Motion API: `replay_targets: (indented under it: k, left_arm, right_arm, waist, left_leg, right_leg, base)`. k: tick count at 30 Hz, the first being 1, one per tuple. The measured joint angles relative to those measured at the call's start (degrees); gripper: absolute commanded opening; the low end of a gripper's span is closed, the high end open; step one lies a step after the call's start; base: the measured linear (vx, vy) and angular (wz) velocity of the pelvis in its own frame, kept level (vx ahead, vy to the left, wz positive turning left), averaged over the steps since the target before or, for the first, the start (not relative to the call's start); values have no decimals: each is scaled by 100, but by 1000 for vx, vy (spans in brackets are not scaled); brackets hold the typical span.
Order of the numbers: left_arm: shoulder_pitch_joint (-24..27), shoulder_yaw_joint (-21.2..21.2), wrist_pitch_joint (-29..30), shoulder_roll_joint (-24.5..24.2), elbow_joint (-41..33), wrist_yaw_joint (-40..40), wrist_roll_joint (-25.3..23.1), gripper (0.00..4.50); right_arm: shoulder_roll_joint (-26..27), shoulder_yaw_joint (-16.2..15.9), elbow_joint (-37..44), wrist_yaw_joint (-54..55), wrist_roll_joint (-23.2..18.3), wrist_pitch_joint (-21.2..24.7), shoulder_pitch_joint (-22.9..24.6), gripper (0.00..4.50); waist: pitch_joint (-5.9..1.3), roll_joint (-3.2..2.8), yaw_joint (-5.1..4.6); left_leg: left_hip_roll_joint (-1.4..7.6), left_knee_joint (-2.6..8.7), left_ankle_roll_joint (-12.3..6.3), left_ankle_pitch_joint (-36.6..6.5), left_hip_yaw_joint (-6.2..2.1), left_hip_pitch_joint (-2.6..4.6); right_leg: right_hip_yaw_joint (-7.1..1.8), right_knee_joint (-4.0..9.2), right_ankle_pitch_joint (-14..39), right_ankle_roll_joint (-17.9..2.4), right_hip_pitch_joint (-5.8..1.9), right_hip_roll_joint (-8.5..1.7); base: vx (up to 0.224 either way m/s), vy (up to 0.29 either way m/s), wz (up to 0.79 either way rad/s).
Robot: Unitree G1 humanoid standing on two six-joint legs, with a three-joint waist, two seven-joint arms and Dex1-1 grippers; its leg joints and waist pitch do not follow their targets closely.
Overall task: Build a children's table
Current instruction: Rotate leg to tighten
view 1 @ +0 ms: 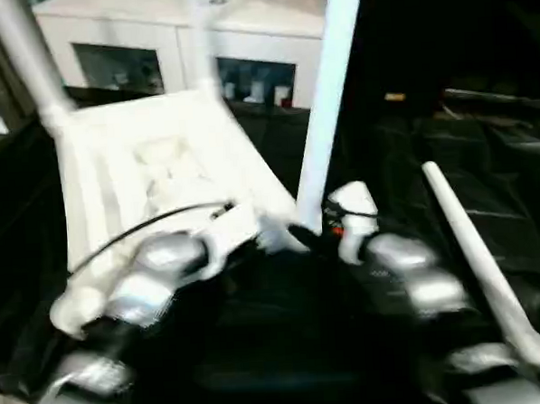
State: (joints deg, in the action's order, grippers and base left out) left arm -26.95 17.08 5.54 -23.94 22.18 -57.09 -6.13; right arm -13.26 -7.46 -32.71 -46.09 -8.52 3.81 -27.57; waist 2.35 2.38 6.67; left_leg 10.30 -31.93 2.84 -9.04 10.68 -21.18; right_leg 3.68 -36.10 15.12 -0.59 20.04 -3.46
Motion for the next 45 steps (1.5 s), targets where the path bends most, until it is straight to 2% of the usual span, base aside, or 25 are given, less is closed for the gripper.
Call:
replay_targets:
  k: [5, 10, 12, 20, 21, 28, 32, 36, 39, 43, 45]
  left_arm:
    - [233, 15, -48, -266, -356, -565, 227, 0]
    - [293, 17, -43, -314, -442, -733, 263, 0]
    - [293, 16, -43, -314, -441, -734, 264, 0]
    - [293, 13, -40, -317, -443, -741, 264, 0]
    - [293, 13, -40, -318, -443, -742, 264, 0]
    - [301, 4, -36, -305, -442, -731, 265, 0]
    - [174, -23, -15, -102, -198, -337, 104, 0]
    - [-230, -7, 351, 502, 344, 429, -188, 0]
    - [-413, 14, 618, 817, 579, 803, -264, 0]
    - [-590, 27, 854, 1119, 792, 1182, -325, 0]
    - [-619, 25, 847, 1129, 833, 1199, -329, 0]
  right_arm:
    - [-338, -253, 367, -910, -89, 198, 98, 387]
    - [-524, -432, 513, -1208, -31, 242, 121, 387]
    - [-497, -432, 510, -1184, -26, 247, 122, 358]
    - [-417, -444, 510, -1210, -35, 335, 122, 304]
    - [-417, -444, 510, -1211, -35, 337, 122, 284]
    - [-352, -419, 445, -1145, -35, 263, 140, 272]
    - [-5, -177, 98, -400, -49, 145, 123, 272]
    - [583, 269, -172, 1309, 26, 217, 74, 272]
    - [879, 471, -239, 2143, 70, 359, 11, 272]
    - [1167, 566, -443, 2949, 236, 421, -196, 272]
    - [1228, 551, -586, 3064, 335, 262, -264, 272]
  waist:
    - [4, 6, 9]
    - [6, 9, -2]
    - [5, 9, -5]
    - [6, 9, -5]
    - [6, 9, -4]
    - [4, 11, -7]
    - [3, 11, -35]
    - [-8, -4, -42]
    - [-17, -16, -39]
    - [-21, -21, -28]
    - [-25, -24, -31]
  left_leg:
    - [0, -6, -6, -5, 1, -10]
    - [1, -12, -5, -4, 1, -5]
    - [1, -11, -5, -4, 2, -5]
    - [0, -14, -5, -4, 1, -6]
    - [1, -14, -5, -4, 2, -6]
    - [1, -16, -5, -4, 1, -4]
    - [2, -21, -3, -3, 2, 13]
    - [-1, -20, 2, 0, 14, 32]
    - [-2, -19, 2, 0, 25, 44]
    - [-11, -8, 2, -1, 43, 57]
    - [-21, 3, 2, -1, 53, 63]
  right_leg:
    - [1, 8, 1, -1, 3, -1]
    - [1, 5, 0, -2, 0, -1]
    - [0, 4, 0, -2, 0, -1]
    - [0, 3, 0, -2, 0, -1]
    - [0, 2, 0, -2, 0, -1]
    - [0, -2, 0, -2, -1, -1]
    - [-2, -7, -14, -9, -13, -1]
    - [-5, -5, -33, -5, -17, -14]
    - [-7, -4, -28, 15, -18, -19]
    - [-7, -2, -27, 23, -17, -42]
    - [-4, -2, -32, 34, -16, -61]
  base:
    - [0, 0, 0]
    - [0, 0, 0]
    - [0, 0, 0]
    - [0, 0, 0]
    - [0, 0, 0]
    - [0, 0, 0]
    - [0, 0, 0]
    - [0, 0, 0]
    - [0, 0, 0]
    - [0, 0, 0]
    - [0, 0, 0]
